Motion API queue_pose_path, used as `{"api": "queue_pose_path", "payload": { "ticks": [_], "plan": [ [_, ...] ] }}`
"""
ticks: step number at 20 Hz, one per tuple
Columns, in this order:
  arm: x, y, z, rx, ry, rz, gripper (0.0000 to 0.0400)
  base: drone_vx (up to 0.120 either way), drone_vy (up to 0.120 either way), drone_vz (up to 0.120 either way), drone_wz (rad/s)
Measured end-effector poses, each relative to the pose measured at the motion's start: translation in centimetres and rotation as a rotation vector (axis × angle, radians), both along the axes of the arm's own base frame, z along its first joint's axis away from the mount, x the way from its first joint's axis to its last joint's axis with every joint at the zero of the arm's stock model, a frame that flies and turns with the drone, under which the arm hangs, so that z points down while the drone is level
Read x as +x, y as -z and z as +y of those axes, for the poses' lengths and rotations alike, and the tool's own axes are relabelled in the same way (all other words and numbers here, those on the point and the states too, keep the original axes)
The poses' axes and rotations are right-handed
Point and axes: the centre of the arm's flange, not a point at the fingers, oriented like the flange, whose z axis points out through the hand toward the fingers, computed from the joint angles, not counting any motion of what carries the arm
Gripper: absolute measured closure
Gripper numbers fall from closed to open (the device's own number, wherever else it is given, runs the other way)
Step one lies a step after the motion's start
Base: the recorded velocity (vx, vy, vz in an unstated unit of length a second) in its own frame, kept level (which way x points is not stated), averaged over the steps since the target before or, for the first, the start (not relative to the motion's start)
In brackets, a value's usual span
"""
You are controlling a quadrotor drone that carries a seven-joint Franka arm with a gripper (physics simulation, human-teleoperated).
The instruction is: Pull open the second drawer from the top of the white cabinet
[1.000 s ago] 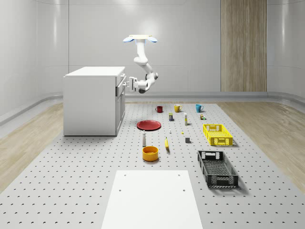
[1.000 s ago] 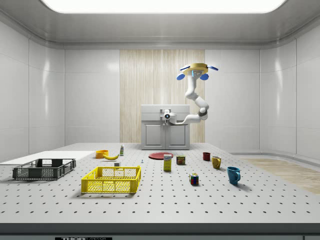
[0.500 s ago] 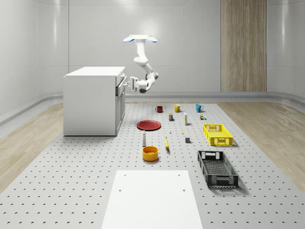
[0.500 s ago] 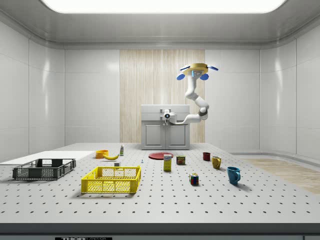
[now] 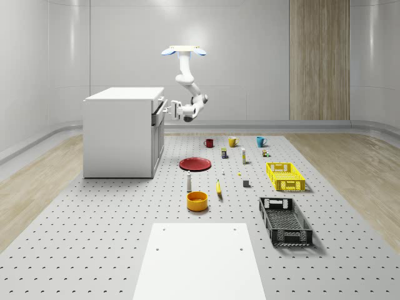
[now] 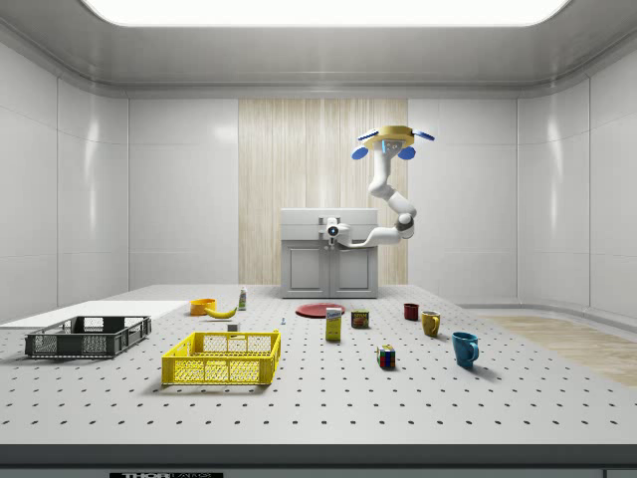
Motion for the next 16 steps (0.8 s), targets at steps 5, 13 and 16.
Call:
{"api": "queue_pose_path", "payload": {
  "ticks": [5,13,16],
  "plan": [
    [0.0,0.0,-0.1,0.000,0.000,0.005,0.0261,0.000,0.000,0.000,0.000],
    [-0.4,-1.0,-1.1,-0.027,0.000,0.027,0.0189,0.000,0.000,0.000,0.000],
    [-0.2,-0.5,-1.2,-0.017,0.000,0.013,0.0224,0.000,0.000,0.000,0.000]
  ]
}}
